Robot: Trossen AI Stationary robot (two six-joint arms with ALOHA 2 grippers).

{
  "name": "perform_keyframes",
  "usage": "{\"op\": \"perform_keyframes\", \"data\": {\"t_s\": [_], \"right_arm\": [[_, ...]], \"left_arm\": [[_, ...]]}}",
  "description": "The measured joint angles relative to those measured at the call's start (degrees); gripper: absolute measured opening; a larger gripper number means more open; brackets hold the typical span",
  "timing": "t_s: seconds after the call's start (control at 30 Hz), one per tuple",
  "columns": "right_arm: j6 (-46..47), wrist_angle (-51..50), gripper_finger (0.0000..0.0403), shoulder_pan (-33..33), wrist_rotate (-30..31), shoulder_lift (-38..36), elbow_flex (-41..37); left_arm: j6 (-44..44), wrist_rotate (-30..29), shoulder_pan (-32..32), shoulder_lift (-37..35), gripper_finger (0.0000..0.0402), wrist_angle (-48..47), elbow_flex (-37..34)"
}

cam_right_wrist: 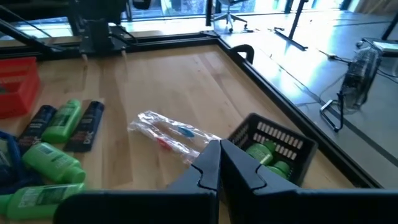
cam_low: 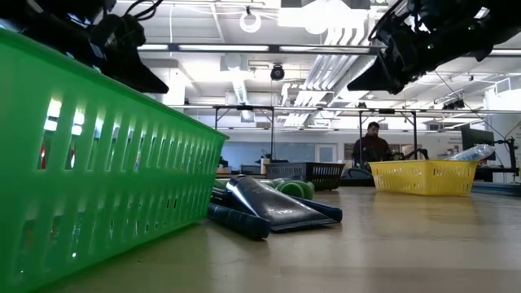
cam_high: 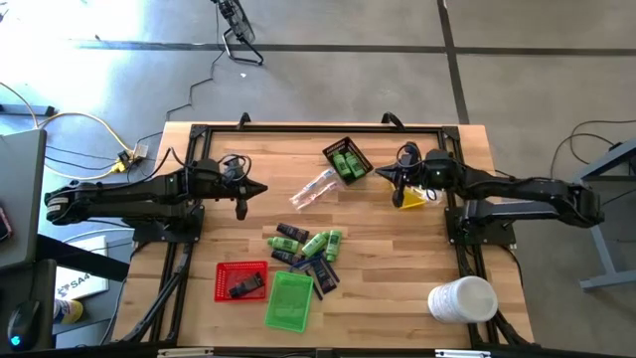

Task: Pick & Place Travel size toiletries
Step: Put the shave cream into the red bin

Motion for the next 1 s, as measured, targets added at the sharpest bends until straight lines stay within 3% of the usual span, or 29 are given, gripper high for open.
{"op": "perform_keyframes", "data": {"t_s": [0.27,0.67,1.0], "right_arm": [[0.0,0.2,0.0002,-4.6,0.0,-0.7,0.0],[0.2,0.2,0.0002,-5.7,-3.2,-0.7,0.0],[0.8,0.3,0.0002,-5.7,-3.0,-0.7,0.0]], "left_arm": [[-1.0,-1.6,-5.9,5.9,0.0001,4.8,0.0],[-2.0,-18.1,-16.9,12.3,0.0001,8.8,0.1],[-1.7,-18.7,-18.4,12.3,0.0001,8.7,1.5]]}}
